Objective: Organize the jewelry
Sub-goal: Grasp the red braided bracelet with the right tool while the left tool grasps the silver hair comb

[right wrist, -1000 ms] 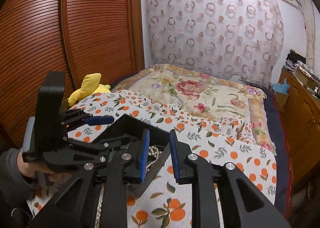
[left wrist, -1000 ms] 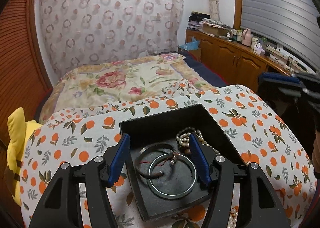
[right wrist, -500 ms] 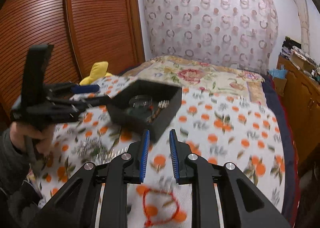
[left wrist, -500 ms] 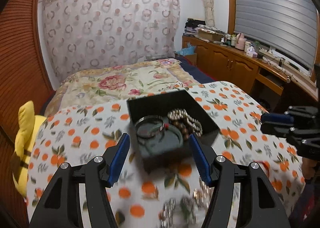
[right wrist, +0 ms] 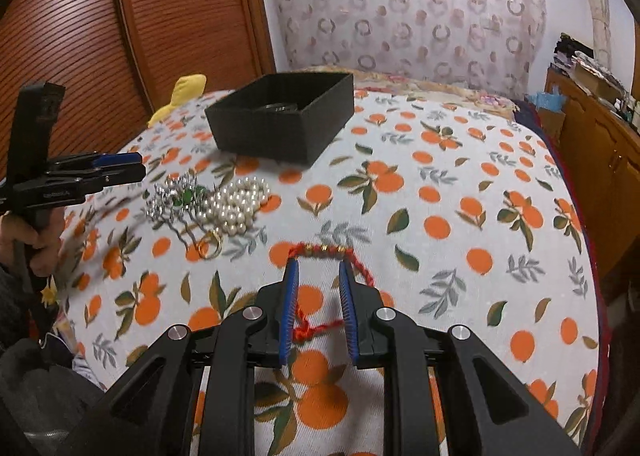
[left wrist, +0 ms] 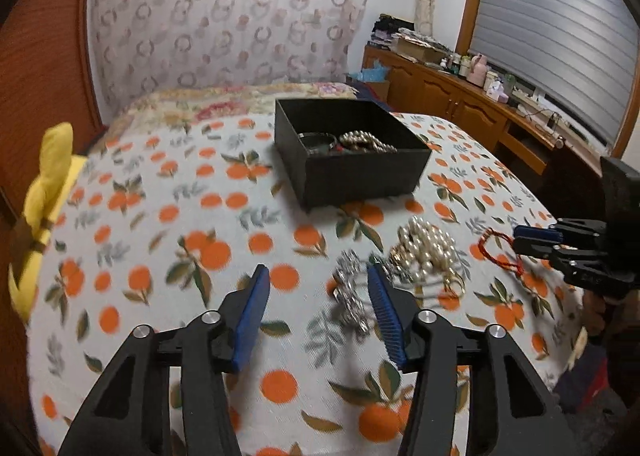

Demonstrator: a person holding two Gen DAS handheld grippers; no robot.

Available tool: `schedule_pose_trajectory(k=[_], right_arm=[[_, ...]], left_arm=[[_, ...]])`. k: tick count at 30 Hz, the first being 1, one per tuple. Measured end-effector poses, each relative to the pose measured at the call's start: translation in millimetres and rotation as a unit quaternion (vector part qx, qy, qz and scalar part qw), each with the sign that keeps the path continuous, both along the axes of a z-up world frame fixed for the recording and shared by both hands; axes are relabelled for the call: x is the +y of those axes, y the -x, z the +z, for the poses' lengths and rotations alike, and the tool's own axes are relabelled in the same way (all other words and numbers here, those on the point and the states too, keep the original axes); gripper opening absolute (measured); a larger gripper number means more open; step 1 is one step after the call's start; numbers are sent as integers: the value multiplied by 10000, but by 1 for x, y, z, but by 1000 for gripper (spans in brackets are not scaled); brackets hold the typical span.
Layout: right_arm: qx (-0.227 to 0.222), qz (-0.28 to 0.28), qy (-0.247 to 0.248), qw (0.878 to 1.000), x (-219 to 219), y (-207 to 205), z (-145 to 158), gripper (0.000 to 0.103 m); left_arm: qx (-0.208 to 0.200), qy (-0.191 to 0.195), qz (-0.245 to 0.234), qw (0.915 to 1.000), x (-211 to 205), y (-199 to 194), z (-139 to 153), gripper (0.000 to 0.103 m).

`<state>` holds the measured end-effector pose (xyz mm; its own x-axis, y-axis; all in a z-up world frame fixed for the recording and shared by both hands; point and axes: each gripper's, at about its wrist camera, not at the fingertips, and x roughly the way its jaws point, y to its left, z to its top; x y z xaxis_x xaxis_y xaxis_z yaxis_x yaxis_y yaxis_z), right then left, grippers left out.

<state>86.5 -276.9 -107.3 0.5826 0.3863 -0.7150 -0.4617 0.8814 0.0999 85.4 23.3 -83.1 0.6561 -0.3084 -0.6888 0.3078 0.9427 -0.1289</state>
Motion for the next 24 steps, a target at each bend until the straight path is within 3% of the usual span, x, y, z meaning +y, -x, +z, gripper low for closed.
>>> schedule_pose_trajectory(k=[15, 17, 18, 21, 24], right_arm=[[3, 105, -86, 9999, 6, 0, -8, 23], [-6, 110, -124, 9999, 5, 0, -8, 23], [-8, 112, -132, 9998, 4, 1, -7, 23], [-25, 119, -161, 9998, 3, 2, -6, 23], [-35, 126, -178, 9998, 3, 3, -6, 23]], left_arm=[[564, 342, -59, 9978, -19, -17, -21, 27], [602, 356, 21, 9975, -18, -19, -24, 20], [591, 340, 64, 9977, -17, -19, -24, 13], [493, 424, 64, 9979, -13, -16, -20, 11], [231, 232, 122, 9994, -13, -10, -9, 10]])
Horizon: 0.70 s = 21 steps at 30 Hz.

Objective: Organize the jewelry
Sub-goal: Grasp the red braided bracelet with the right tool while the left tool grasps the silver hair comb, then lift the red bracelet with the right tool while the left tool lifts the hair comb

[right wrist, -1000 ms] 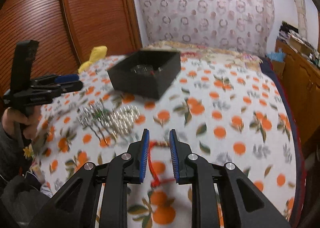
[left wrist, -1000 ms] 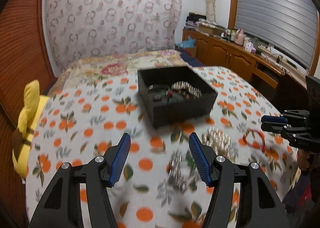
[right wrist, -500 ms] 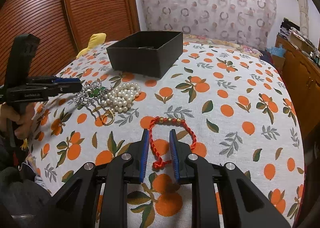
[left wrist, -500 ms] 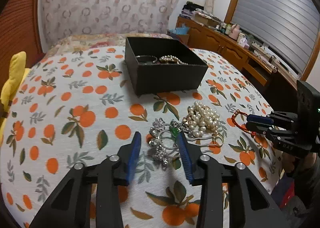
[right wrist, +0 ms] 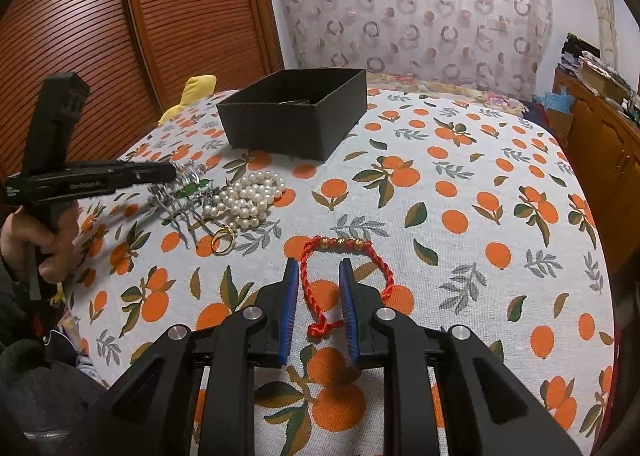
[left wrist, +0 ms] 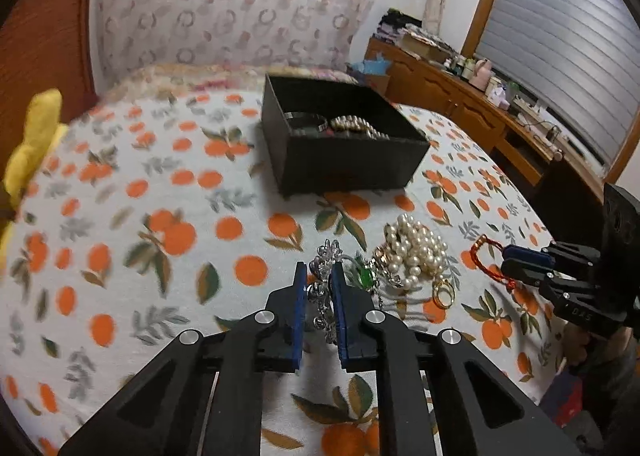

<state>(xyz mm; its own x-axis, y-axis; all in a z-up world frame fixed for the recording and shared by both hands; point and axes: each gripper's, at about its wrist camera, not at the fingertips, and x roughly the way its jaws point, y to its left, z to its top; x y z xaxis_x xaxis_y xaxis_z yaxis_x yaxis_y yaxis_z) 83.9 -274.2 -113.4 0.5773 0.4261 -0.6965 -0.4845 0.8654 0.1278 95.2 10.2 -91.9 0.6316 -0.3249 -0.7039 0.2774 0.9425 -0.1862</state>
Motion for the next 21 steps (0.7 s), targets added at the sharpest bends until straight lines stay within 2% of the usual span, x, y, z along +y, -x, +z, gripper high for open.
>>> schedule_pose_trajectory(k=[5, 10, 21], right_arm=[[0, 3, -4, 10000, 0, 1, 0, 23], [-3, 2, -1, 10000, -1, 1, 0, 23], [72, 94, 221, 9997, 6, 0, -1, 23]], left_arm=[[-480, -506, 25, 9976, -4, 11, 25, 8], [-728, -805, 145, 9940, -1, 14, 38, 7], [-1016, -683, 443, 9915, 21, 22, 52, 7]])
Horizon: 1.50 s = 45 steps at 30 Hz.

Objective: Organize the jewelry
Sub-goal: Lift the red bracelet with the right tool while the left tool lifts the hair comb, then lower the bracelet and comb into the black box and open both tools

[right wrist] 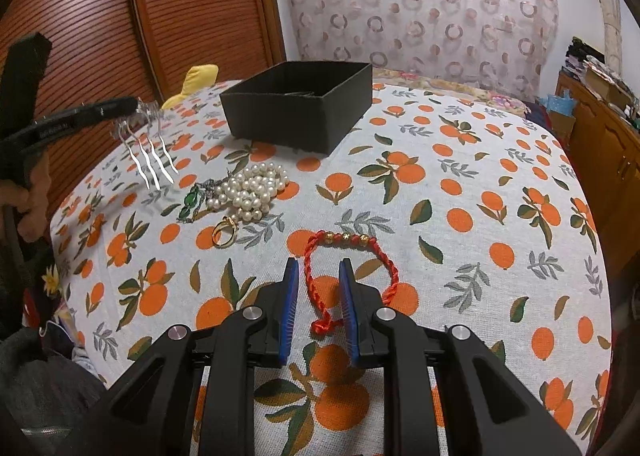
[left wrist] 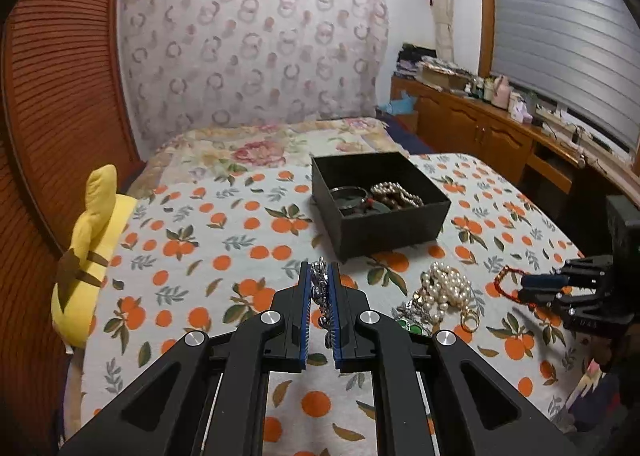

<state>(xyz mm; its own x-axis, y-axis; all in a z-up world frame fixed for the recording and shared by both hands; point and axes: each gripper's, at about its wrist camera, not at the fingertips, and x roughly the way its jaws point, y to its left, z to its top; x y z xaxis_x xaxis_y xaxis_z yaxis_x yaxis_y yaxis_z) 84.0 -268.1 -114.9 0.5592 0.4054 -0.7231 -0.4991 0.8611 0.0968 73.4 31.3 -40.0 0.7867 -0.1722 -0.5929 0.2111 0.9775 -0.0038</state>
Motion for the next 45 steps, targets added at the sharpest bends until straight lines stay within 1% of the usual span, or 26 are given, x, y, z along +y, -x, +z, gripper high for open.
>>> schedule_pose_trajectory(k=[4, 9, 13, 19, 20, 21, 22, 27, 30, 37, 41, 45], right_arm=[[76, 58, 173, 9998, 6, -2, -2, 23], [86, 95, 390, 9992, 16, -11, -3, 26], [153, 120, 413, 9990, 22, -19, -3, 27], [130, 107, 529, 9985, 31, -27, -4, 26], [108, 125, 588, 9981, 33, -27, -4, 21], [73, 148, 654, 9977, 34, -27, -4, 5], [63, 208, 679, 9975, 35, -26, -4, 3], [38, 271, 663, 9974, 33, -27, -2, 2], [-104, 223, 490, 9985, 28, -25, 8, 2], [-517, 219, 217, 9982, 25, -31, 49, 2], [-763, 359, 18, 9964, 29, -41, 73, 2], [-886, 453, -194, 9948, 36, -57, 90, 2]], left_arm=[[-80, 58, 21, 9999, 2, 1, 4, 7], [-131, 112, -25, 9998, -2, 1, 7, 7], [-145, 113, -93, 9998, -8, 1, 7, 7], [-128, 123, -145, 9997, -13, -2, 4, 7], [-134, 121, -143, 9997, -13, -2, 4, 7], [-134, 122, -142, 9997, -13, -2, 4, 7], [-145, 126, -146, 9997, -14, -2, 4, 7], [-213, 159, -140, 9995, -15, -7, 9, 7], [-291, 169, -146, 9993, -16, -11, 16, 7], [-496, 197, -205, 9984, -24, -26, 34, 7], [-548, 237, -219, 9980, -28, -40, 40, 7], [-606, 236, -189, 9977, -32, -52, 40, 7]])
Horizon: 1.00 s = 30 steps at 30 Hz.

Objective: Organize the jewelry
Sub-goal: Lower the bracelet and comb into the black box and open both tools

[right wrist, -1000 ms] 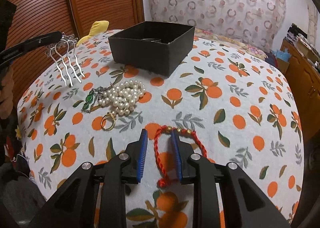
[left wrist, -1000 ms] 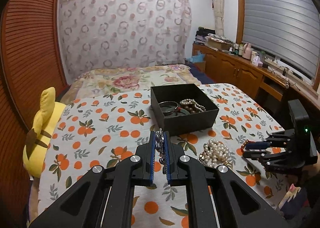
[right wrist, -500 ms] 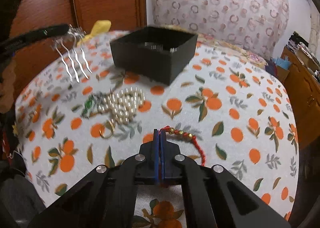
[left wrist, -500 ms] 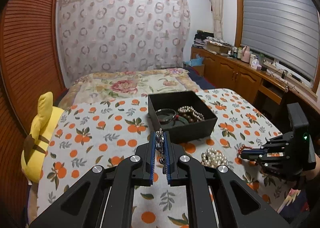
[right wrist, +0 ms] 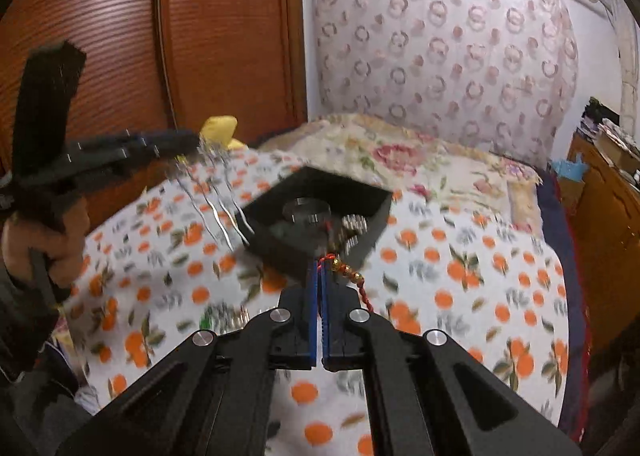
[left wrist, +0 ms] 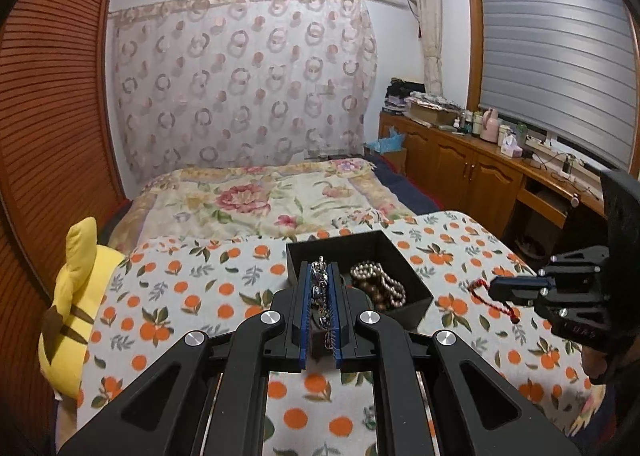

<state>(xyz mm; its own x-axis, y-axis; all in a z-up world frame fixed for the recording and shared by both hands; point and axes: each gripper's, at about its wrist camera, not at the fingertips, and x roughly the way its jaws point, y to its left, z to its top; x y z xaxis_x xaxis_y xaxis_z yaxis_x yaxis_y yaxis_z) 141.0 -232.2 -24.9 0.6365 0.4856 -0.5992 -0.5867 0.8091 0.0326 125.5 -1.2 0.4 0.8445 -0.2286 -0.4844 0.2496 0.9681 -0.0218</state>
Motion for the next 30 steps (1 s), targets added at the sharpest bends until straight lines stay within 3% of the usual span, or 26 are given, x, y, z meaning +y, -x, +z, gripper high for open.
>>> schedule_pose_trajectory(k=[5, 11, 19, 23, 25, 30], right_arm=[[-54, 158, -345, 9993, 13, -26, 18, 2], [267, 278, -642, 9972, 26, -61, 13, 2], [661, 130, -531, 9963, 34, -93, -21, 5], [705, 13, -487, 9963, 29, -98, -25, 5], [700, -4, -508, 9962, 25, -100, -24, 14], [622, -101, -447, 9970, 17, -92, -22, 15]], left_arm=[[32, -5, 46, 10000, -2, -12, -4, 7], [51, 56, 81, 9999, -2, -27, -5, 7], [139, 143, 118, 9997, -2, -48, -9, 7], [258, 197, 118, 9994, -3, -57, -17, 7], [307, 241, 131, 9992, -3, -60, -21, 7], [408, 337, 132, 9985, -5, -70, -26, 7]])
